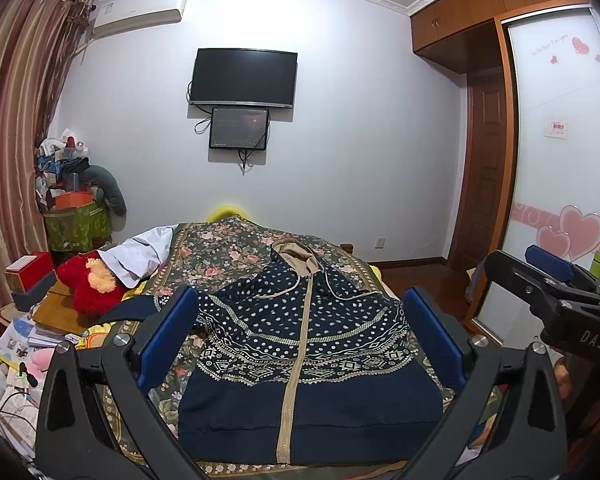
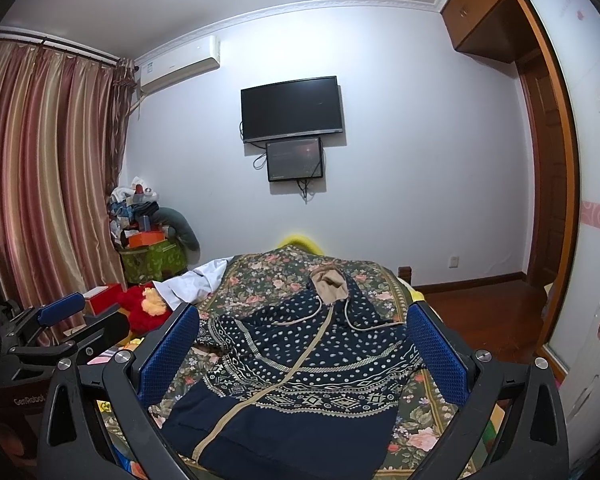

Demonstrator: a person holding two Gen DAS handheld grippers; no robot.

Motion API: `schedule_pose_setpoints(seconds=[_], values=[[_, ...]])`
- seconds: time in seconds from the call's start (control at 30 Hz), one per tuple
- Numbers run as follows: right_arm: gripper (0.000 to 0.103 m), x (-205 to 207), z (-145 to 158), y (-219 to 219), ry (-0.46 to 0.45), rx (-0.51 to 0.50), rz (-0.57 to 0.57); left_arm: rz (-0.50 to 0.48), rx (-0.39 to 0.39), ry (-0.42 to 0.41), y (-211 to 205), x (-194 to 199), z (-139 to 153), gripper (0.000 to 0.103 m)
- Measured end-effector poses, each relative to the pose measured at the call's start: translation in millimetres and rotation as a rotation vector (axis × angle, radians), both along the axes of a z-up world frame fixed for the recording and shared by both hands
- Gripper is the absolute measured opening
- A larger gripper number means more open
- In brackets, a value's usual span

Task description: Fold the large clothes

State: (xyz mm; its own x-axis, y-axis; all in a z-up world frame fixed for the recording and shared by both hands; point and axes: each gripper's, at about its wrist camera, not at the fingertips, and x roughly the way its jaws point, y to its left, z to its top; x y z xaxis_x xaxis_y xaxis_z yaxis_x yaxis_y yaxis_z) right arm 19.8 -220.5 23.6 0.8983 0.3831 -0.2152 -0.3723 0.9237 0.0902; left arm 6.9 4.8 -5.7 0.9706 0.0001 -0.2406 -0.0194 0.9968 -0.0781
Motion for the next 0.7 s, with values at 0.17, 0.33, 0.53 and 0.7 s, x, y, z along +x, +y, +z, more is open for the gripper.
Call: schedule_pose_setpoints(seconds=[0.17,0.33,0.53,0.7], values=[[0.103,-0.7,2.4,-1.0,-0.004,0.0,-0.001,0.002,0.001,-0.003,-0.3,-2.0,2.6,0.103],[0.103,-0.9,3.2,-0.8,-0.004,0.0,-0.001,0.003,0.003,-0.007,-1.3,-2.8,3.6,0.103],[0.103,-2.8,5.4,-1.7,-0.007,0.002,0.0,0.007,0.009,-0.012,-2.1,-5.0,3.6,0.103],[0.103,-3.2,5.5,-1.4,-0.008,0.001,0.0,0.01,0.011,-0.015,-1.7,-6.0,3.9,0.103]])
